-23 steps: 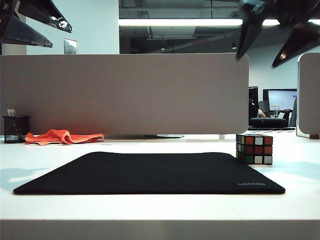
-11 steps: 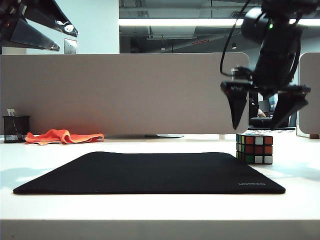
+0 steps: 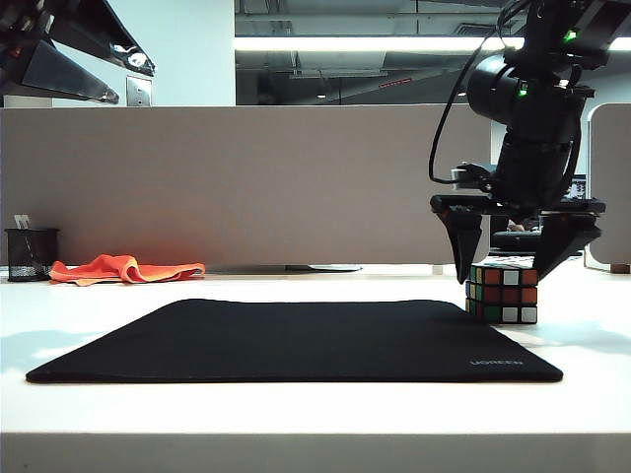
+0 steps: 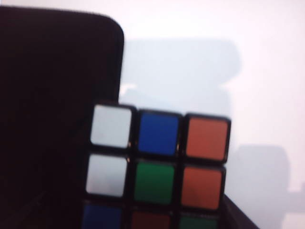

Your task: Pick up the cube on the right side of the mouse pad, then place it in the center of the mouse pad.

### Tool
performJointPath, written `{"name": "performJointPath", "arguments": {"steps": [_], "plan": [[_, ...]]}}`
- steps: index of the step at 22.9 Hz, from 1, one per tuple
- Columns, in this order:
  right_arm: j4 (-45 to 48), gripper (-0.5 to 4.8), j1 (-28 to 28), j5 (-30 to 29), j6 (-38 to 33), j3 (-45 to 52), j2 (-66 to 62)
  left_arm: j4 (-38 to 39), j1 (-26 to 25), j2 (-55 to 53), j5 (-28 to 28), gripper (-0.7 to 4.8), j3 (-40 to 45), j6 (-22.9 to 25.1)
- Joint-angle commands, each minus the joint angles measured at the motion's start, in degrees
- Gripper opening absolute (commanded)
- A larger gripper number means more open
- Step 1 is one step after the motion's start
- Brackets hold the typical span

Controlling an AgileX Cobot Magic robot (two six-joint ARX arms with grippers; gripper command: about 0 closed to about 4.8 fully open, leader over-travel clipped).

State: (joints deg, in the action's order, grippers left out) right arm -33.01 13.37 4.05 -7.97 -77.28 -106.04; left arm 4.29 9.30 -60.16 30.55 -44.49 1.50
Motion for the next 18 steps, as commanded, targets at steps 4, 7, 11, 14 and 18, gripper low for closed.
{"name": "performJointPath", "arguments": {"steps": [4,7,11,14,18], "plan": [[1.57,4.18,0.04,0.11,-0.24,-0.28,0.44,-0.04,0.04,0.11,0.15,3.13,-0.5,0.2],[0.94,2.99,0.04,0.11,-0.17,-0.28,0.44,0.02,0.04,0.11,0.15,3.13,-0.5,0.2],[-0.48,2.78,0.04,0.17,-0.13,-0.81,0.55,0.83,0.04,0.11,0.15,3.13,-0.5,0.2],[-4.98,2.69,0.04,0.42,0.68,-3.72,0.59,1.42,0.04,0.11,0.15,3.13,-0.5,0.2],[-13.66,2.39,0.04,1.4,2.25,-11.52,0.63,1.33,0.02,0.11,0.15,3.13,-0.5,0.22]]}}
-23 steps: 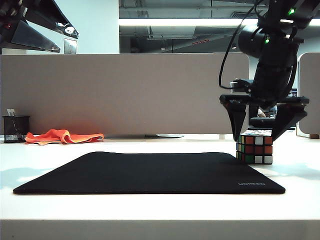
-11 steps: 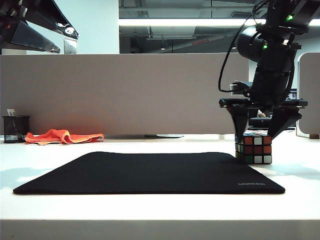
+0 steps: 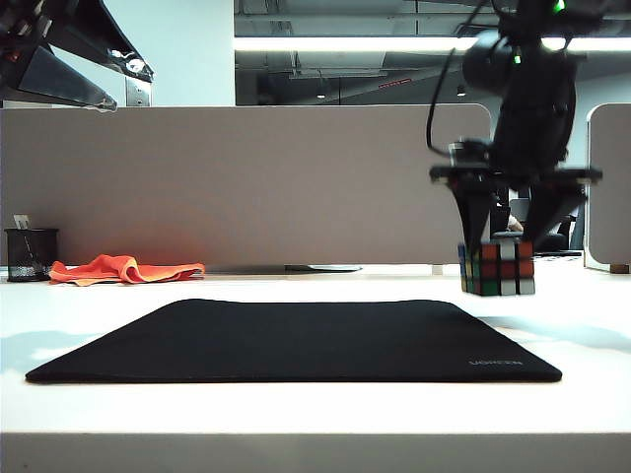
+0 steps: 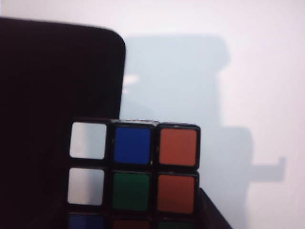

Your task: Pick up the cube on the right side of the mouse pad, then place it in the center of the mouse pad.

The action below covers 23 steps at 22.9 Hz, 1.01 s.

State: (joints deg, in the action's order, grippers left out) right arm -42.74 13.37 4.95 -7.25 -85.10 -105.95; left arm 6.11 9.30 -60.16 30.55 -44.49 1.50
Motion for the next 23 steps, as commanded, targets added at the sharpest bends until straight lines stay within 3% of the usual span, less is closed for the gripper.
{"name": "performJointPath", "arguments": {"steps": [1,4,7,11,16,23], "plan": [[-5.77,2.35,0.04,0.48,1.53,-5.62,0.57,-0.46,0.04,0.11,0.15,3.13,-0.5,0.2],[-9.64,2.28,0.13,-2.62,1.49,-10.6,0.59,-0.48,0.04,0.11,0.15,3.13,-0.5,0.2],[-11.67,2.29,0.83,-13.38,1.46,-17.03,0.9,-0.48,0.04,0.11,0.15,3.13,-0.5,0.2],[-10.99,2.29,2.84,-20.02,1.49,-20.15,2.03,-0.5,0.04,0.11,0.13,3.13,-0.5,0.22],[-7.8,2.29,8.13,-19.58,3.13,-22.38,2.58,-0.59,0.02,0.11,0.17,3.13,-0.5,0.22],[-8.24,2.29,16.02,-10.43,7.34,-22.29,-2.21,-0.59,0.04,0.11,0.24,3.13,-0.5,0.2]]}}
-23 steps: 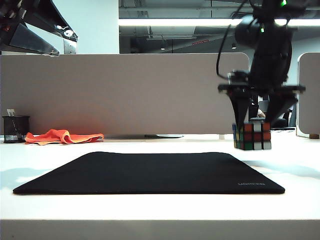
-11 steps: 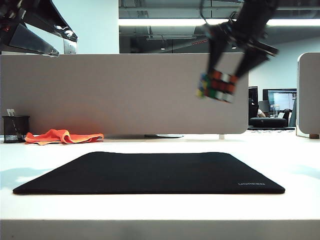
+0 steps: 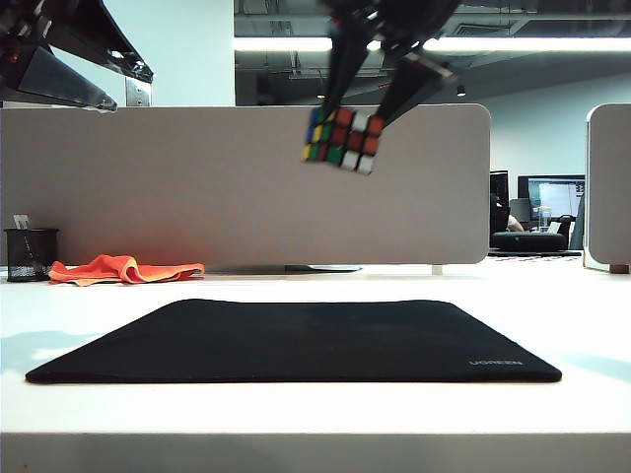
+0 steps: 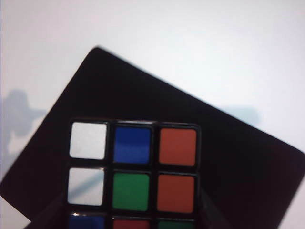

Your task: Pick up the cube on the right side of the mouse pad, then place it in the center of the mouse pad.

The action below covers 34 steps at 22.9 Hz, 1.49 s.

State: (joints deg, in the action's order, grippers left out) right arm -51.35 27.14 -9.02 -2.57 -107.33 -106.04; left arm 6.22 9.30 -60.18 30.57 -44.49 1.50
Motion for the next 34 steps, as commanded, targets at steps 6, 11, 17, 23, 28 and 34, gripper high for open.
{"name": "performJointPath", "arguments": {"steps": [6,11,17,23,28,34], "plan": [[0.52,2.29,5.84,7.82,5.35,-0.07,-8.61,-0.7,0.04,0.13,0.28,3.13,-0.5,0.2],[-1.55,2.29,6.32,7.78,3.91,-0.04,-13.18,-0.68,0.04,0.13,0.31,3.13,-0.5,0.2],[1.86,3.01,6.29,7.76,1.03,-0.07,-13.66,-0.68,0.02,0.13,0.26,3.1,-0.5,0.22],[0.79,3.98,6.29,7.78,1.03,-0.07,-13.68,-0.68,0.02,0.13,0.28,3.1,-0.5,0.22],[-0.48,1.97,5.75,8.46,0.17,-0.11,-9.79,-0.7,0.02,0.13,0.28,3.1,-0.5,0.22],[1.14,0.63,0.72,15.65,2.08,-0.07,1.6,-0.59,-0.04,0.15,0.09,2.94,-0.5,0.17]]}}
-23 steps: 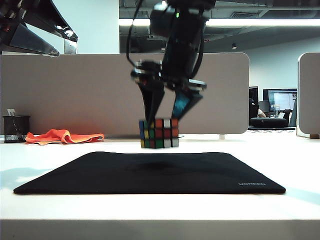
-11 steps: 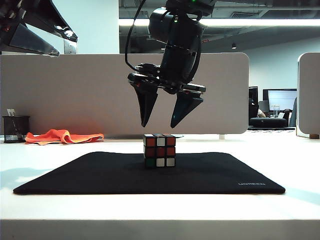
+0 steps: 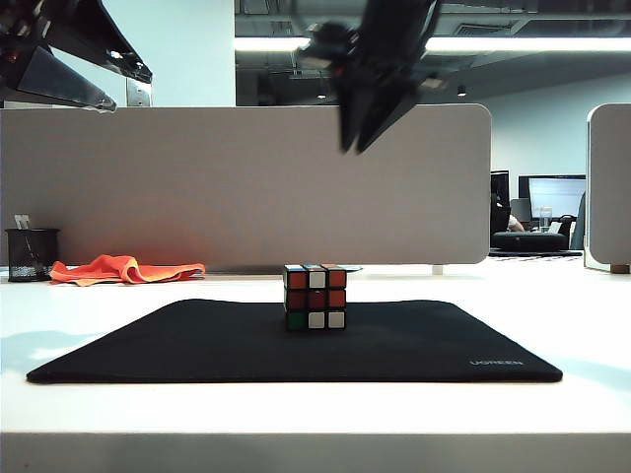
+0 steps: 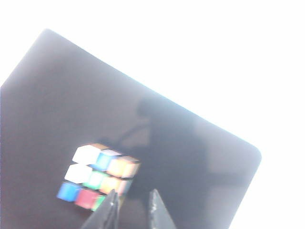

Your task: Pick up the cube on the right side of the mouse pad, then place it in the center of the mouse pad.

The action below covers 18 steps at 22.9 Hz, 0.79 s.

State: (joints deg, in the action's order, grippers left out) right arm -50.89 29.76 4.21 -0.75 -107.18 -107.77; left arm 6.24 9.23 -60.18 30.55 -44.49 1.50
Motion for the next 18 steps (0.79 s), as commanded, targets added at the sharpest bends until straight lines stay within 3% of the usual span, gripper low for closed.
{"name": "performJointPath", "arguments": {"steps": [1,3,4,6,13,15,18], "plan": [[1.05,0.45,-2.99,3.63,0.31,-0.22,4.37,-0.61,0.0,0.15,0.11,2.72,-0.5,0.17],[1.31,0.32,-5.35,6.38,0.35,-0.22,7.17,-0.66,-0.04,0.15,-0.02,1.92,-0.5,0.15],[1.62,0.21,-7.28,6.43,0.35,-0.2,8.92,-0.63,-0.04,0.15,-1.01,1.13,-0.5,-0.02],[2.14,0.21,-9.03,6.47,0.35,-0.17,10.69,-0.72,-0.02,0.17,-1.7,0.56,-0.5,-0.02],[5.18,0.19,-14.19,6.91,0.39,0.09,14.62,-2.51,-0.04,0.83,-2.93,0.51,-0.5,-1.36],[5.95,0.16,-15.04,7.78,0.57,0.11,14.99,-2.73,-0.04,1.33,-3.04,0.0,-0.5,-1.51],[7.58,0.08,-15.89,7.89,1.05,0.15,15.76,-2.93,-0.15,2.82,-6.64,-0.06,-0.5,-1.44]]}}
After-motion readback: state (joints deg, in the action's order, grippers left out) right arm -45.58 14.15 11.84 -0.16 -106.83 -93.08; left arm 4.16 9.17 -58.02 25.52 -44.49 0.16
